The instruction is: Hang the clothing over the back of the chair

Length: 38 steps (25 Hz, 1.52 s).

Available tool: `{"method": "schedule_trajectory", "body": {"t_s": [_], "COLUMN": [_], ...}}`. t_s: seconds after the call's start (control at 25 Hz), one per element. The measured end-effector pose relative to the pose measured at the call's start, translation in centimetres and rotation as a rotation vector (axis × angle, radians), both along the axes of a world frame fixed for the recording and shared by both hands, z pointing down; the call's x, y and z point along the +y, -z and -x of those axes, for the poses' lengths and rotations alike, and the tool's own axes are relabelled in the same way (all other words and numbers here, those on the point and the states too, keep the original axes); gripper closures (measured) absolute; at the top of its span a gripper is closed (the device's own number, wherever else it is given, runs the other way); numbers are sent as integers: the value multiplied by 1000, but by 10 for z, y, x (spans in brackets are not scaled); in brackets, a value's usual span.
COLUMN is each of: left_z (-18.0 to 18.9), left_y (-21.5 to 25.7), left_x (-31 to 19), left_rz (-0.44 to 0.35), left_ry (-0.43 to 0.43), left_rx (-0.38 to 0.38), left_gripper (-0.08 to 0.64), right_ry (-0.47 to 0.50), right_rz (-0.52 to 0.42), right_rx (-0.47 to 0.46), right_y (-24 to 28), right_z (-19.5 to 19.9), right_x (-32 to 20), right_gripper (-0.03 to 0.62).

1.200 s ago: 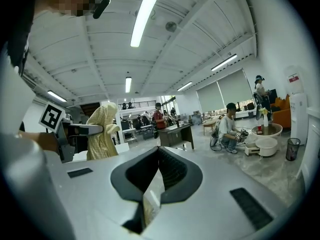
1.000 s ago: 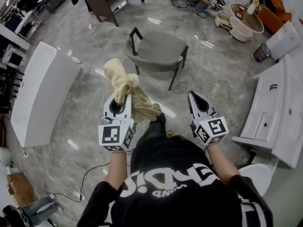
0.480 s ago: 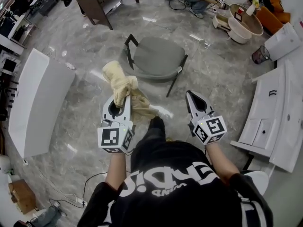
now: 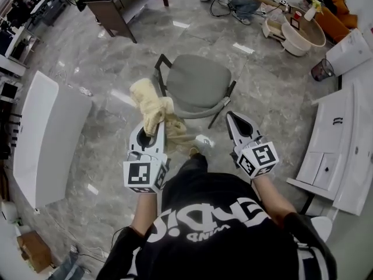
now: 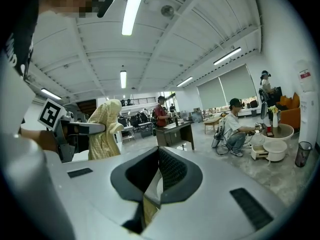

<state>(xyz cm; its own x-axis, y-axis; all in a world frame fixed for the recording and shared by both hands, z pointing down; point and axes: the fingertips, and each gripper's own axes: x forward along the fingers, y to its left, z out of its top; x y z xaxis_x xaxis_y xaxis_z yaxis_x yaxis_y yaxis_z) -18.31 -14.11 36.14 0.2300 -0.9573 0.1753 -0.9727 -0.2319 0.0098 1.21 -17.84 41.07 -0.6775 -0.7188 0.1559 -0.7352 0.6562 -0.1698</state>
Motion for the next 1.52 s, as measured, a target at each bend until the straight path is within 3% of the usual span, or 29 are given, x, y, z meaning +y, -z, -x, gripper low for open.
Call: {"method": "schedule_trajectory", "body": {"t_s": [0.36, 0.92, 1.52], "left_z": [16, 12, -6], "left_y": [3, 3, -31], "left_x": [-46, -90, -176], "left_rz": [16, 22, 61], "left_ry": [-39, -1, -59], "left_rx": [-5, -14, 16], "left_gripper": [472, 472, 472], "right_ry": [-10, 38, 12], "right_rz": [6, 14, 56], "right_rx": [0, -1, -9], "right_y": [1, 3, -9], "right_z": [24, 23, 13], "right_x": [-40, -78, -111], "right_gripper": [578, 578, 578]}}
